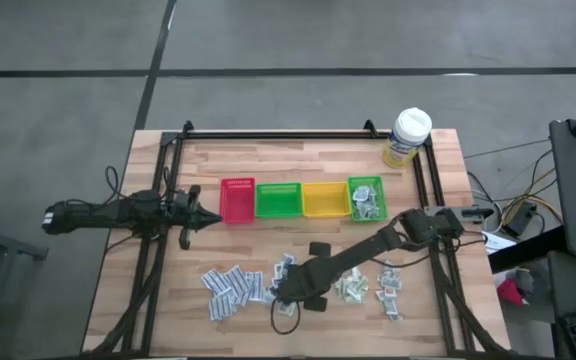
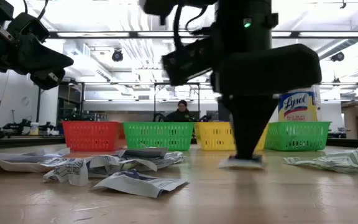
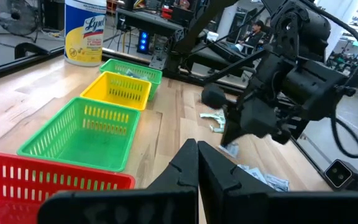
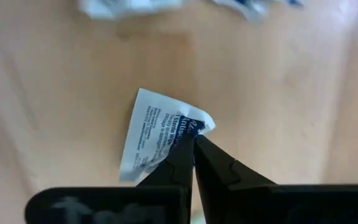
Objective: Pick & Place First Aid Supplies
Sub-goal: Put the blue alcohol pad into the right green bin
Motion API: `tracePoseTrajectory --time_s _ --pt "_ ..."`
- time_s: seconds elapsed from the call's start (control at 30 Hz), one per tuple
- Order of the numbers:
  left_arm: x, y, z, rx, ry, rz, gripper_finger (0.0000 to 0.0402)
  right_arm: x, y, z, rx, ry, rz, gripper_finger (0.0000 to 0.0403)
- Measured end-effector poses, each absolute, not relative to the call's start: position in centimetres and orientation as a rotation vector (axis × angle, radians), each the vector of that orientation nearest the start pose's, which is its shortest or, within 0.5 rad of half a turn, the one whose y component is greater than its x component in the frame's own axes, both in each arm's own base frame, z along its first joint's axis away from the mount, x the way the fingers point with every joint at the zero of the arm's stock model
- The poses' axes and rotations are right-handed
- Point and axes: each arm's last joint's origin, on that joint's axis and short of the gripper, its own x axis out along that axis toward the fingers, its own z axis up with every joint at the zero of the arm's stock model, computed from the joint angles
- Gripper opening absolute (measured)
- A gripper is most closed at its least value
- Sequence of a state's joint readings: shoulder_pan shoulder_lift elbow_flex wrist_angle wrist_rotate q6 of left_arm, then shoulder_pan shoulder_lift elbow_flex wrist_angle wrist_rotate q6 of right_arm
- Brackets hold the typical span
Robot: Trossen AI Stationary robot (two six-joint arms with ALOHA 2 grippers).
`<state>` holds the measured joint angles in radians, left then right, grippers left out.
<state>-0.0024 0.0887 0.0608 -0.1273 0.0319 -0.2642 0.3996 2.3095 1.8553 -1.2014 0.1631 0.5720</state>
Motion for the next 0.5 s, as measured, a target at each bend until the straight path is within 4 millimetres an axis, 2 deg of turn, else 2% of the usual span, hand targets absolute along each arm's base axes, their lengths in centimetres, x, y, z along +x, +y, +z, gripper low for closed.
tracePoseTrajectory --time_s 0.33,0.5 --pt "9.9 -0.1 16.5 -0.266 0.159 -0.014 0.0000 36.0 14.1 23.4 -0.058 1.478 -0.651 0.0008" --pt "9.9 -0.1 16.5 -0.266 0.159 -0.014 0.0000 33.8 12.9 27.5 0.024 1.315 -0.751 0.0008"
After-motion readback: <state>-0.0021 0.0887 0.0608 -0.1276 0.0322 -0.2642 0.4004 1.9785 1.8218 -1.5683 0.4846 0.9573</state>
